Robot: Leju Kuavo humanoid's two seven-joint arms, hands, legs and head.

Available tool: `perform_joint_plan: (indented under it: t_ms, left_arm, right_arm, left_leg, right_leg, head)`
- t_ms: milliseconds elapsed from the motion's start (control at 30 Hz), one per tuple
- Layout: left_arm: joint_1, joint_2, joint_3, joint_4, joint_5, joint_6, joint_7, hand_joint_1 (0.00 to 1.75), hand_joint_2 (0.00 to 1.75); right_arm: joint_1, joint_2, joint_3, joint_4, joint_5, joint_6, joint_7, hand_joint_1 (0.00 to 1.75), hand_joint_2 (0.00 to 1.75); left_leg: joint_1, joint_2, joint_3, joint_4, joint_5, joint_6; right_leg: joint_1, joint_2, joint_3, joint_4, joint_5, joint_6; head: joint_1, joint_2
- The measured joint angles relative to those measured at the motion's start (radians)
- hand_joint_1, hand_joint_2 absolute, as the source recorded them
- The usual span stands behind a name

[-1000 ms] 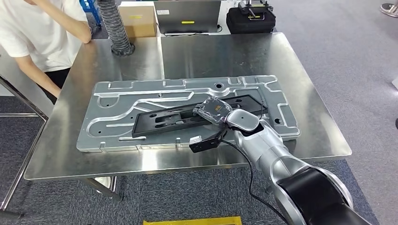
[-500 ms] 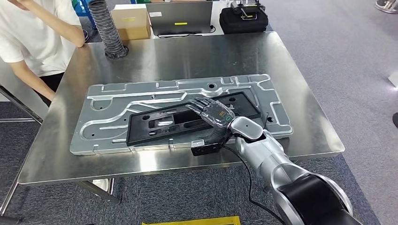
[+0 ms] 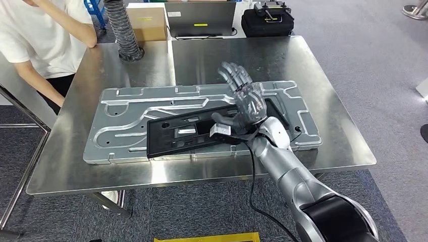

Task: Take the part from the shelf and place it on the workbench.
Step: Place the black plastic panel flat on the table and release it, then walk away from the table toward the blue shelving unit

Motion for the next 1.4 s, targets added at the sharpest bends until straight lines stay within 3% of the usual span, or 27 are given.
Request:
perform_joint_plan:
  t_ms: [67, 167, 200, 300, 333, 367, 400, 467, 533, 633, 667, 733, 800, 867, 900, 1000, 1033, 1133, 1200, 1333, 1367, 1400]
  left_arm:
    - [0.002, -0.003, 0.001, 0.000, 0.006, 0.003, 0.000, 0.00, 0.00]
    - [0.011, -0.003, 0.006, 0.000, 0.025, 0.006, -0.005, 0.00, 0.00]
    - [0.016, -0.002, 0.011, 0.000, 0.035, 0.006, -0.007, 0.00, 0.00]
    - [0.031, -0.001, 0.033, 0.000, 0.058, 0.008, -0.012, 0.00, 0.00]
    - [0.035, -0.001, 0.040, 0.000, 0.062, 0.008, -0.013, 0.00, 0.00]
    - [0.040, -0.001, 0.045, 0.000, 0.066, 0.008, -0.015, 0.00, 0.00]
    - [0.042, -0.001, 0.051, 0.000, 0.069, 0.005, -0.017, 0.00, 0.00]
    - [0.044, -0.002, 0.064, 0.000, 0.074, -0.005, -0.024, 0.00, 0.00]
    - [0.043, -0.003, 0.077, 0.000, 0.079, -0.019, -0.031, 0.00, 0.00]
    - [0.046, -0.005, 0.092, 0.000, 0.090, -0.039, -0.035, 0.00, 0.00]
    - [0.047, -0.006, 0.096, 0.000, 0.093, -0.044, -0.036, 0.00, 0.00]
    - [0.046, -0.008, 0.102, 0.000, 0.096, -0.050, -0.039, 0.00, 0.00]
    - [0.046, -0.008, 0.108, 0.000, 0.098, -0.052, -0.040, 0.00, 0.00]
    - [0.045, -0.010, 0.115, 0.000, 0.095, -0.056, -0.043, 0.00, 0.00]
    - [0.045, -0.011, 0.119, 0.000, 0.093, -0.060, -0.045, 0.00, 0.00]
    - [0.048, -0.017, 0.126, 0.000, 0.088, -0.069, -0.057, 0.00, 0.00]
    - [0.050, -0.019, 0.127, 0.000, 0.085, -0.072, -0.061, 0.00, 0.00]
    - [0.057, -0.024, 0.131, 0.000, 0.073, -0.079, -0.075, 0.00, 0.00]
    - [0.060, -0.025, 0.134, 0.000, 0.067, -0.083, -0.082, 0.00, 0.00]
    - [0.062, -0.027, 0.143, 0.000, 0.056, -0.097, -0.090, 0.00, 0.00]
    - [0.063, -0.026, 0.144, 0.000, 0.056, -0.096, -0.091, 0.00, 0.00]
    - [0.063, -0.026, 0.145, 0.000, 0.056, -0.096, -0.092, 0.00, 0.00]
  right_arm:
    - [0.026, -0.018, 0.002, -0.142, -0.082, -0.022, 0.002, 0.00, 0.00]
    - [0.089, -0.055, -0.024, -0.399, -0.161, -0.027, 0.008, 0.00, 0.00]
    - [0.112, -0.068, -0.045, -0.483, -0.186, -0.029, 0.008, 0.00, 0.00]
    - [0.206, -0.113, -0.144, -0.711, -0.254, -0.029, 0.004, 0.00, 0.00]
    - [0.242, -0.128, -0.183, -0.771, -0.270, -0.026, 0.001, 0.00, 0.00]
    - [0.276, -0.140, -0.218, -0.818, -0.281, -0.024, 0.000, 0.00, 0.00]
    - [0.309, -0.150, -0.251, -0.858, -0.291, -0.024, 0.000, 0.00, 0.00]
    - [0.381, -0.170, -0.314, -0.927, -0.318, -0.027, 0.000, 0.00, 0.00]
    - [0.466, -0.191, -0.380, -0.979, -0.358, -0.030, 0.000, 0.00, 0.00]
    - [0.608, -0.219, -0.476, -1.020, -0.398, -0.032, 0.000, 0.00, 0.00]
    - [0.654, -0.226, -0.510, -1.026, -0.406, -0.032, 0.000, 0.00, 0.00]
    - [0.732, -0.234, -0.568, -1.033, -0.418, -0.033, 0.000, 0.00, 0.00]
    - [0.793, -0.236, -0.611, -1.035, -0.427, -0.032, -0.001, 0.00, 0.00]
    - [0.838, -0.236, -0.642, -1.035, -0.454, -0.031, -0.001, 0.00, 0.00]
    - [0.859, -0.234, -0.657, -1.032, -0.473, -0.030, -0.001, 0.00, 0.00]
    - [0.932, -0.211, -0.709, -1.009, -0.511, -0.031, -0.001, 0.00, 0.00]
    - [0.955, -0.201, -0.725, -1.000, -0.515, -0.032, -0.001, 0.00, 0.00]
    - [1.007, -0.175, -0.757, -0.966, -0.517, -0.032, -0.001, 0.00, 0.00]
    - [1.024, -0.161, -0.768, -0.933, -0.514, -0.032, -0.001, 0.00, 0.00]
    - [1.041, -0.135, -0.795, -0.855, -0.499, -0.028, -0.001, 0.00, 0.00]
    - [1.042, -0.132, -0.802, -0.842, -0.498, -0.027, -0.001, 0.00, 0.00]
    - [1.042, -0.128, -0.808, -0.832, -0.498, -0.026, -0.001, 0.00, 0.00]
  left_leg:
    - [-0.001, 0.001, -0.001, -0.001, 0.000, -0.008]
    - [-0.001, 0.000, -0.006, 0.014, -0.016, -0.021]
    - [-0.002, 0.000, -0.019, 0.048, -0.040, -0.023]
    - [0.000, 0.001, -0.093, 0.225, -0.129, -0.029]
    - [0.001, 0.001, -0.108, 0.260, -0.137, -0.031]
    - [0.002, 0.001, -0.107, 0.260, -0.127, -0.033]
    - [0.005, 0.001, -0.087, 0.222, -0.100, -0.035]
    - [0.009, 0.000, -0.018, 0.089, -0.043, -0.036]
    - [0.009, -0.004, 0.023, 0.011, -0.026, -0.026]
    - [0.007, -0.006, 0.026, 0.002, -0.023, -0.005]
    - [0.007, -0.006, 0.026, -0.001, -0.019, 0.003]
    - [0.009, -0.004, 0.022, -0.005, -0.012, 0.014]
    - [0.006, -0.003, 0.015, -0.005, -0.008, 0.019]
    - [0.001, 0.001, 0.008, -0.005, -0.002, 0.022]
    - [-0.001, 0.002, 0.004, -0.005, 0.001, 0.022]
    - [-0.004, 0.000, -0.005, -0.006, 0.014, 0.016]
    - [-0.004, -0.001, -0.007, -0.007, 0.019, 0.011]
    - [-0.002, 0.000, -0.008, -0.013, 0.032, -0.009]
    - [-0.003, 0.000, -0.018, 0.009, 0.003, -0.019]
    - [0.000, 0.000, -0.072, 0.229, -0.174, -0.029]
    - [0.000, 0.000, -0.068, 0.261, -0.196, -0.031]
    - [0.000, 0.000, -0.046, 0.257, -0.200, -0.033]
  right_leg:
    - [0.006, -0.002, 0.013, -0.032, 0.002, -0.006]
    - [0.000, -0.004, 0.022, -0.050, 0.009, -0.016]
    - [-0.004, -0.005, 0.026, -0.057, 0.011, -0.020]
    - [-0.005, -0.008, 0.032, -0.062, 0.010, -0.024]
    - [-0.006, -0.009, 0.033, -0.061, 0.009, -0.023]
    - [-0.007, -0.009, 0.033, -0.059, 0.007, -0.021]
    - [-0.008, -0.007, 0.033, -0.056, 0.005, -0.018]
    - [-0.008, -0.004, 0.035, -0.048, -0.002, -0.008]
    - [-0.005, -0.003, 0.034, -0.040, -0.007, 0.004]
    - [-0.006, -0.004, 0.036, -0.039, -0.006, 0.021]
    - [-0.008, -0.003, 0.033, -0.029, -0.018, 0.026]
    - [-0.011, -0.003, 0.005, 0.043, -0.075, 0.035]
    - [-0.014, -0.003, -0.040, 0.161, -0.143, 0.042]
    - [-0.017, -0.003, -0.046, 0.203, -0.156, 0.044]
    - [-0.018, -0.003, -0.022, 0.171, -0.139, 0.041]
    - [-0.011, -0.004, 0.092, -0.013, -0.080, 0.021]
    - [-0.007, -0.004, 0.110, -0.047, -0.071, 0.015]
    - [-0.004, -0.003, 0.108, -0.066, -0.051, 0.003]
    - [-0.009, -0.004, 0.100, -0.081, -0.027, -0.008]
    - [-0.009, -0.007, 0.053, -0.085, 0.013, -0.017]
    - [-0.009, -0.007, 0.039, -0.082, 0.022, -0.016]
    - [-0.009, -0.007, 0.023, -0.078, 0.030, -0.014]
  head:
    - [0.000, 0.000]
    - [0.000, 0.000]
    - [0.000, 0.000]
    - [0.000, 0.000]
    - [0.000, 0.000]
    - [0.000, 0.000]
    - [0.000, 0.000]
    - [0.000, 0.000]
    - [0.000, 0.000]
    - [0.000, 0.000]
    - [0.000, 0.000]
    - [0.000, 0.000]
    - [0.000, 0.000]
    - [0.000, 0.000]
    - [0.000, 0.000]
    - [0.000, 0.000]
    - [0.000, 0.000]
    - [0.000, 0.000]
    - [0.000, 0.000]
    - [0.000, 0.000]
    - [0.000, 0.000]
    - [0.000, 0.000]
